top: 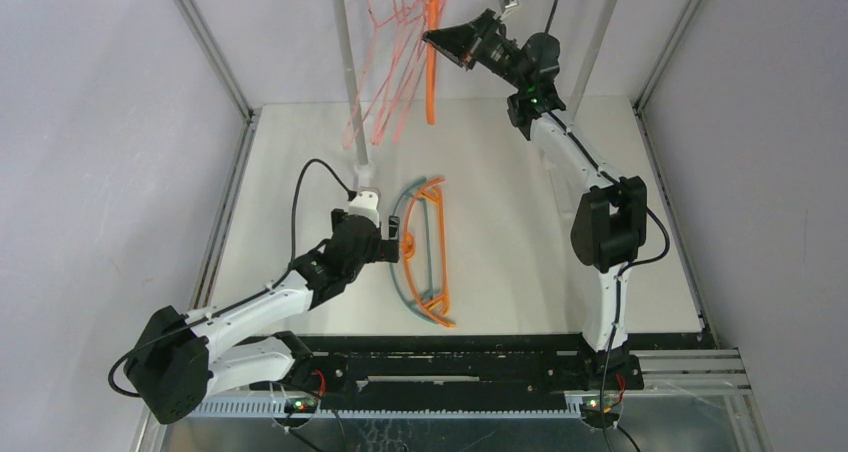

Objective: Organize the hangers

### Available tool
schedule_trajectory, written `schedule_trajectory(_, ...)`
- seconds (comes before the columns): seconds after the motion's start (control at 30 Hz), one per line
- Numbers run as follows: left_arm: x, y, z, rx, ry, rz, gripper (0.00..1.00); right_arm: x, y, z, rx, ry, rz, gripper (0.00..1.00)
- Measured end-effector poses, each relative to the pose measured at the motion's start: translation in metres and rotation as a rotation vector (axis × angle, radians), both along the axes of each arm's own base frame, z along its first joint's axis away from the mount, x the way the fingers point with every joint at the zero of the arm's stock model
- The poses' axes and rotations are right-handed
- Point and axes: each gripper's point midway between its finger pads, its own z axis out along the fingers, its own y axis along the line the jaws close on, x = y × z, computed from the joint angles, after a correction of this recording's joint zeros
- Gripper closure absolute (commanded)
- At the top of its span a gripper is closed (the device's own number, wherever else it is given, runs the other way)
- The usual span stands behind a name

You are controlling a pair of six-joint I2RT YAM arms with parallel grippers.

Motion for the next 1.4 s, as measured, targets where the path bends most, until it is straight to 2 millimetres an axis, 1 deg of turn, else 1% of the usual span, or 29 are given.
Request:
schedule_trajectory(0.17, 0.0, 0.0, 0.0, 0.0, 0.0, 0.0, 0.01, 0.009, -0.003, -0.018, 0.004, 0.048, -0.021, 1.0)
schedule_trajectory(0.27, 0.0, 0.0, 0.0, 0.0, 0.0, 0.0, 0.01, 0.013, -0.009, -0.019, 0.02, 0.051, -0.049, 1.0)
schedule_trajectory(0.3, 0.0, 0.0, 0.0, 0.0, 0.0, 0.0, 0.0, 0.013, -0.011, -0.02, 0.024, 0.054, -0.055, 0.97)
schedule_trajectory(0.37, 0.0, 0.0, 0.0, 0.0, 0.0, 0.0, 0.01, 0.014, -0.016, -0.02, 0.033, 0.054, -0.068, 0.83)
schedule_trajectory(0.4, 0.0, 0.0, 0.0, 0.0, 0.0, 0.0, 0.0, 0.014, -0.018, -0.021, 0.037, 0.054, -0.075, 0.74)
schedule_trajectory(0.47, 0.0, 0.0, 0.0, 0.001, 0.001, 0.0, 0.01, 0.016, -0.023, -0.022, 0.044, 0.054, -0.087, 0.43)
schedule_trajectory(0.5, 0.0, 0.0, 0.0, 0.001, 0.001, 0.0, 0.01, 0.017, -0.024, -0.024, 0.043, 0.064, -0.089, 0.32)
schedule_trajectory(0.57, 0.0, 0.0, -0.001, 0.001, 0.002, 0.0, 0.01, 0.02, -0.027, -0.038, 0.022, 0.09, -0.101, 0.17)
schedule_trajectory(0.67, 0.0, 0.0, -0.001, 0.002, 0.002, 0.0, 0.01, 0.025, -0.029, -0.058, -0.016, 0.131, -0.121, 0.01)
schedule_trajectory(0.77, 0.0, 0.0, -0.001, 0.002, 0.002, 0.0, 0.01, 0.023, -0.033, -0.073, -0.058, 0.164, -0.147, 0.0)
schedule_trajectory(0.83, 0.0, 0.0, -0.001, 0.003, 0.003, 0.001, 0.01, 0.017, -0.038, -0.077, -0.084, 0.17, -0.167, 0.0)
schedule_trajectory(0.9, 0.0, 0.0, -0.001, 0.005, 0.003, 0.002, 0.01, 0.008, -0.044, -0.077, -0.109, 0.166, -0.192, 0.0)
schedule_trajectory(0.93, 0.0, 0.0, -0.002, 0.005, 0.003, 0.002, 0.01, 0.003, -0.048, -0.076, -0.123, 0.157, -0.21, 0.0)
schedule_trajectory(0.97, 0.0, 0.001, -0.002, 0.008, 0.003, 0.005, 0.01, -0.006, -0.053, -0.072, -0.144, 0.145, -0.232, 0.0)
schedule_trajectory(1.0, 0.001, 0.001, -0.002, 0.009, 0.003, 0.007, 0.0, -0.009, -0.055, -0.07, -0.15, 0.14, -0.24, 0.0)
schedule_trajectory(1.07, 0.001, 0.002, -0.004, 0.015, 0.006, 0.01, 0.0, -0.021, -0.066, -0.062, -0.18, 0.106, -0.286, 0.0)
schedule_trajectory(1.2, 0.001, 0.003, -0.007, 0.025, 0.014, 0.015, 0.0, -0.046, -0.084, -0.055, -0.282, 0.056, -0.376, 0.0)
schedule_trajectory(1.23, 0.002, 0.004, -0.008, 0.026, 0.015, 0.017, 0.0, -0.053, -0.088, -0.058, -0.316, 0.048, -0.401, 0.0)
schedule_trajectory(1.33, 0.003, 0.007, -0.01, 0.03, 0.021, 0.029, 0.01, -0.072, -0.103, -0.08, -0.437, 0.064, -0.478, 0.0)
schedule_trajectory(1.4, 0.005, 0.01, -0.01, 0.029, 0.022, 0.038, 0.0, -0.087, -0.113, -0.107, -0.55, 0.099, -0.539, 0.0)
